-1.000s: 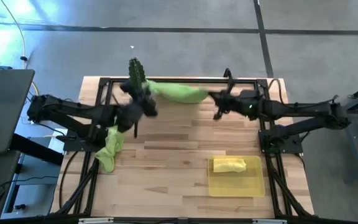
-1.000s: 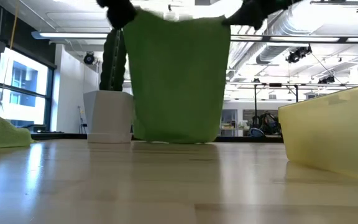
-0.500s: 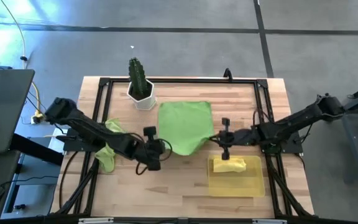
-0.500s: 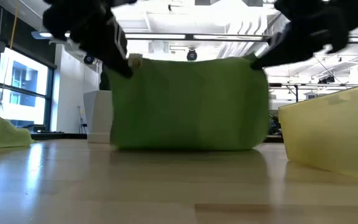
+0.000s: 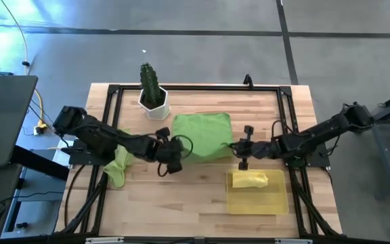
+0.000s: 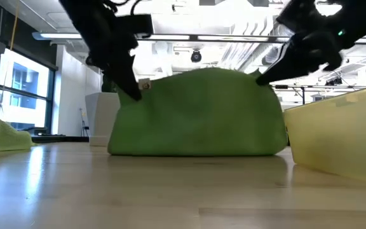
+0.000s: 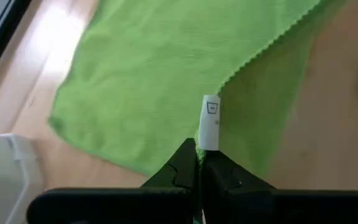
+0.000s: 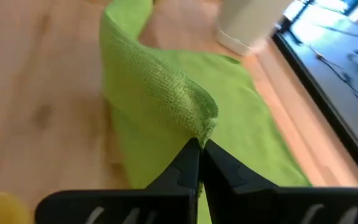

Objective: Roll microfiber towels into tight, uniform cylinder then place into a basket
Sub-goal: Fold the green towel

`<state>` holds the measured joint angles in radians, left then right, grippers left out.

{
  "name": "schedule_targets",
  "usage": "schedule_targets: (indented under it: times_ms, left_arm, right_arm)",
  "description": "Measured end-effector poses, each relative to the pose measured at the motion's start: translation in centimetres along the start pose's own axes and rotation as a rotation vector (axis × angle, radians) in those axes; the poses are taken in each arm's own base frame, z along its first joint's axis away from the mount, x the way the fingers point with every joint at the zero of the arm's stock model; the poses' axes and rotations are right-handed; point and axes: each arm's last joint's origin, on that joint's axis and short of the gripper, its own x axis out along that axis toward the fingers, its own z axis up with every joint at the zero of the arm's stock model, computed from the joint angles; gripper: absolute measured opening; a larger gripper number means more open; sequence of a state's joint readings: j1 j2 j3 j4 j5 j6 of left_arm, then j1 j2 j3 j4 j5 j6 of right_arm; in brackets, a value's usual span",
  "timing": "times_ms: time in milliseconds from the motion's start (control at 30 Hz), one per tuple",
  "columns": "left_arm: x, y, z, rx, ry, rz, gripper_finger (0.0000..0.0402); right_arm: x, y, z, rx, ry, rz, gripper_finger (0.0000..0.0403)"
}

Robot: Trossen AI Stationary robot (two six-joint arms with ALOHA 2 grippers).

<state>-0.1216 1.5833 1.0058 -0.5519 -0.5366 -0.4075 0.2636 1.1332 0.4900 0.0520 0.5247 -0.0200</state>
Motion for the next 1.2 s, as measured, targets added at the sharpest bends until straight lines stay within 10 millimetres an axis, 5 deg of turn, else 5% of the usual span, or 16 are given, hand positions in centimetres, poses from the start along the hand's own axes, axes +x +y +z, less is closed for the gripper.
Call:
schedule_targets:
  times_ms: [300,667,1200]
  left_arm:
    - [2.2,3.9,1.1,-0.088,0.047,0.082,0.0000]
    - [7.2,6.2,0.9,-0.105,0.149,0.134,0.0000]
    - [9.9,9.6,1.1,-0.193,0.156,0.204,0.0000]
  right_arm:
    - [2.8,-3.2,-1.3,0.090,0.113,-0.053,0.0000]
    - [6.4,-5.6,-3.3,0.162,0.204,-0.115,0.0000]
    - [8.8,-8.2,-5.1,0.173,0.233,-0.232,0.0001]
